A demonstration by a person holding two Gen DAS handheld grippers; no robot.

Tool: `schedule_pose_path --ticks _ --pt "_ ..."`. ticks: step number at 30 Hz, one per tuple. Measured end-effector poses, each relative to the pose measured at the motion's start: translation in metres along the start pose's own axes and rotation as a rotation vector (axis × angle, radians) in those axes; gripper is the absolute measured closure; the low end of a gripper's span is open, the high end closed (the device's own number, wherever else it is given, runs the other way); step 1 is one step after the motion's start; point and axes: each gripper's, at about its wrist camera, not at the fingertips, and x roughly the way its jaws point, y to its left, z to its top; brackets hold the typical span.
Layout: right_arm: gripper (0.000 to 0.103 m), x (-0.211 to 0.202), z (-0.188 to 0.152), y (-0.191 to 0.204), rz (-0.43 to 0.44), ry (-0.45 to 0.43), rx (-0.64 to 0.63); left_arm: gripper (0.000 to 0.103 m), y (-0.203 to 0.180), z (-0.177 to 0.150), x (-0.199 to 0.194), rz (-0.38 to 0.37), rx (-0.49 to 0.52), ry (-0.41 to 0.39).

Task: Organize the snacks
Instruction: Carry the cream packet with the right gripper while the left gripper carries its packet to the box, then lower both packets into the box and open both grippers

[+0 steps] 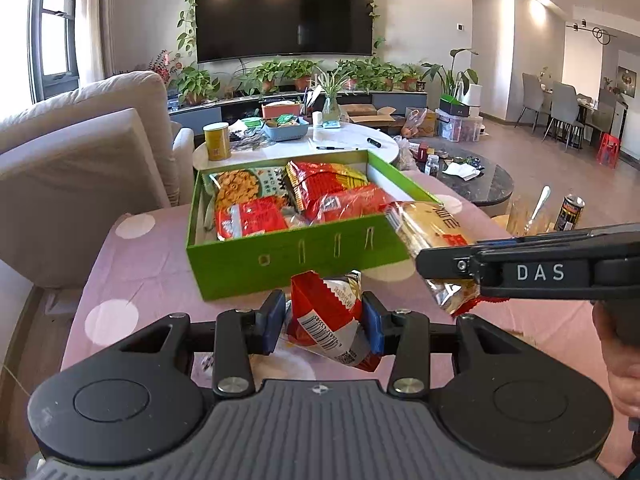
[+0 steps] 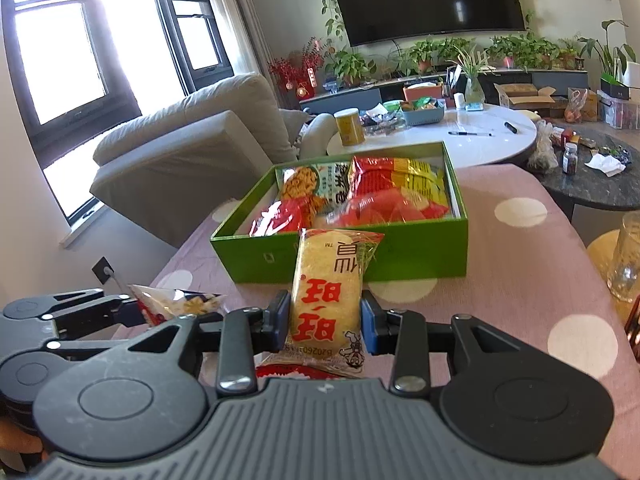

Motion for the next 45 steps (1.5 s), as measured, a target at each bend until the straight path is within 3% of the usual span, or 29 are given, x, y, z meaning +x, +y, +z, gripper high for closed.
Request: schedule_pose_path --ticks 14,24,38,41,43,45 --pt "0.055 0.023 0.040 -0.012 -0.009 -0.039 0.004 0.065 0.000 0.051 0.046 0.009 0.029 -0.002" --pt "0.055 0.059 0.075 -0.030 -0.021 -0.044 0.035 0.065 0.013 0.091 0.094 0.000 -0.003 0.005" --pt "0.055 0.104 0.086 -0.060 -0.060 0.004 0.076 0.064 0.018 0.100 0.168 0.002 -0.040 0.062" --pt "0.052 0.111 0.086 -0.065 -0.054 0.009 0.085 0.055 0.019 0.099 0.178 0.015 -0.051 0.046" --pt "0.049 0.113 0.088 -0.067 -0.059 0.004 0.106 0.039 0.021 0.098 0.178 0.039 -0.054 0.041" --pt "0.048 0.110 0.085 -0.070 -0.055 -0.006 0.118 0.039 0.022 0.095 0.174 0.041 -0.045 0.040"
